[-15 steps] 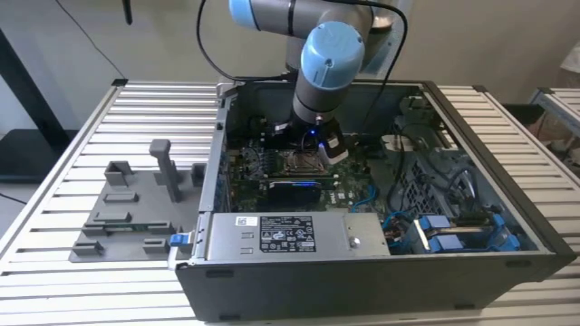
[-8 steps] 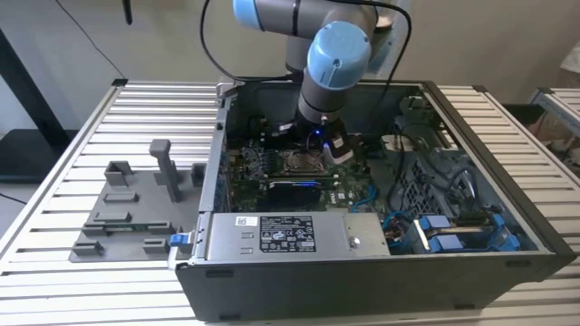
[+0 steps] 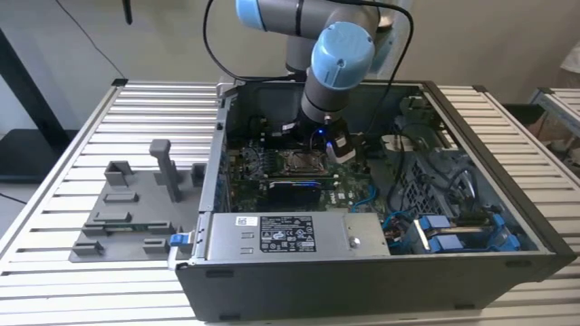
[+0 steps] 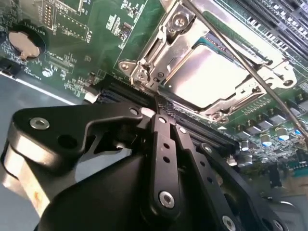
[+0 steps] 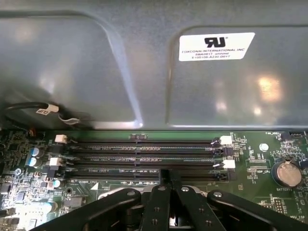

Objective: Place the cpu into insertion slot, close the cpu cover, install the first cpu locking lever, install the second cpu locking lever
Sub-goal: 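Install the first cpu locking lever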

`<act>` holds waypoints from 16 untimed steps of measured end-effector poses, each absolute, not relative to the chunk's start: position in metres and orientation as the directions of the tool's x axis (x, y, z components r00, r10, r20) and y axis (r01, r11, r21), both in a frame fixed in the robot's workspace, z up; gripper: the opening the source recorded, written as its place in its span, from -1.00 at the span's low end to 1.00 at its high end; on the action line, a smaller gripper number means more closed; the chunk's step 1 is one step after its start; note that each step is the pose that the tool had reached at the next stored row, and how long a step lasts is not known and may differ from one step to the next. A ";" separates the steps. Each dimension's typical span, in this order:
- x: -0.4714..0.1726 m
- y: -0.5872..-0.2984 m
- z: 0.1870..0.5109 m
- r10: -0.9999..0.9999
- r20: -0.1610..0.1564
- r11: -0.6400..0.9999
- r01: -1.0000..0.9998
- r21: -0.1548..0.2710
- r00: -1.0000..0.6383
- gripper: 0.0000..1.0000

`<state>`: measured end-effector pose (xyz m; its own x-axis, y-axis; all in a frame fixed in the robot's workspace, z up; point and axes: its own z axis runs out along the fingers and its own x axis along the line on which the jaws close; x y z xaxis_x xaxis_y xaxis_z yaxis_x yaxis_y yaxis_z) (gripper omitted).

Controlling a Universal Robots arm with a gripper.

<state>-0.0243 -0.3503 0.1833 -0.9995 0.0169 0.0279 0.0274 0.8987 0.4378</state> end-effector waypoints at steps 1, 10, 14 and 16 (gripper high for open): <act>-0.024 -0.350 0.183 0.017 0.028 0.899 0.027 0.438 -0.999 -0.79; -0.024 -0.350 0.183 0.016 0.028 0.883 0.027 0.469 -0.999 -0.79; -0.024 -0.350 0.189 0.016 0.029 0.882 0.027 0.470 -0.999 -0.79; -0.025 -0.350 0.195 0.016 0.028 0.882 0.027 0.470 -0.999 -0.79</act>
